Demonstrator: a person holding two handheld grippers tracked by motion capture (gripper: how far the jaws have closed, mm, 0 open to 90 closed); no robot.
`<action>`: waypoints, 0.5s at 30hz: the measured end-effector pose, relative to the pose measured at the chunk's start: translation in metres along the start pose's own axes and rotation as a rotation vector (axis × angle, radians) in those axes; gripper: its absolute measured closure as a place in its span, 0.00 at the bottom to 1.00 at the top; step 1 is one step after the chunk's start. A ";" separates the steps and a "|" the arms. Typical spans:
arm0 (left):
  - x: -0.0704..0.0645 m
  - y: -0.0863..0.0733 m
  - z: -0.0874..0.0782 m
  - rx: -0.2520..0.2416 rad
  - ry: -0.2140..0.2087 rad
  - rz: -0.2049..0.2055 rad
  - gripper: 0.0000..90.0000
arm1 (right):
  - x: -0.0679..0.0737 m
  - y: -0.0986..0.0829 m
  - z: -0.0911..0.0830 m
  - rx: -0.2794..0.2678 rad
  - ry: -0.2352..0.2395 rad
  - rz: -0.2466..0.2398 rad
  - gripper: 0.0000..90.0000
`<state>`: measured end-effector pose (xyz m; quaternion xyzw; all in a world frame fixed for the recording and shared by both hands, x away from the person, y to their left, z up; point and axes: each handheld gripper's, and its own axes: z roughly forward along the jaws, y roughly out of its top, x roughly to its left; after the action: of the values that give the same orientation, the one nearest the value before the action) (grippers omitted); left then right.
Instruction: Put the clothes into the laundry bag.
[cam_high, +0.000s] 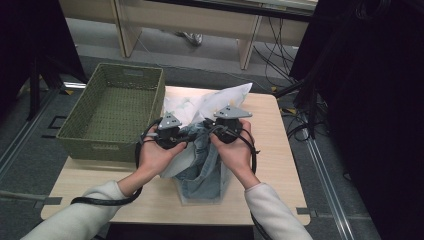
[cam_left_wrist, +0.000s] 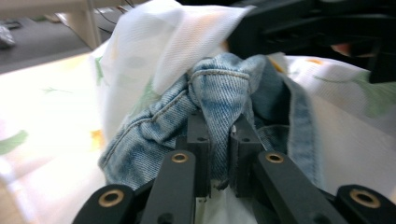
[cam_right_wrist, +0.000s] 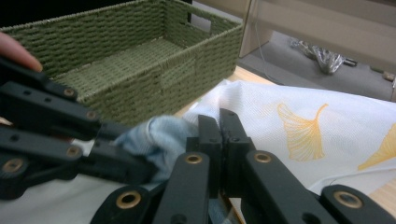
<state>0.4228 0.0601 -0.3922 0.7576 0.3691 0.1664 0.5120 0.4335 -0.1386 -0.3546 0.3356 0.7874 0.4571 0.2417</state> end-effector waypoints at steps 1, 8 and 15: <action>0.000 0.001 -0.001 -0.004 0.011 0.009 0.90 | 0.001 0.001 -0.001 -0.003 0.000 -0.002 1.00; -0.004 -0.002 0.008 0.016 0.040 0.067 0.90 | 0.004 0.002 -0.001 -0.016 0.009 0.007 1.00; -0.004 -0.015 0.030 0.007 0.053 0.062 0.89 | 0.003 0.000 0.001 -0.008 0.026 0.031 1.00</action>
<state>0.4329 0.0405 -0.4183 0.7656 0.3595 0.2008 0.4943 0.4323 -0.1365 -0.3556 0.3407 0.7833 0.4683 0.2257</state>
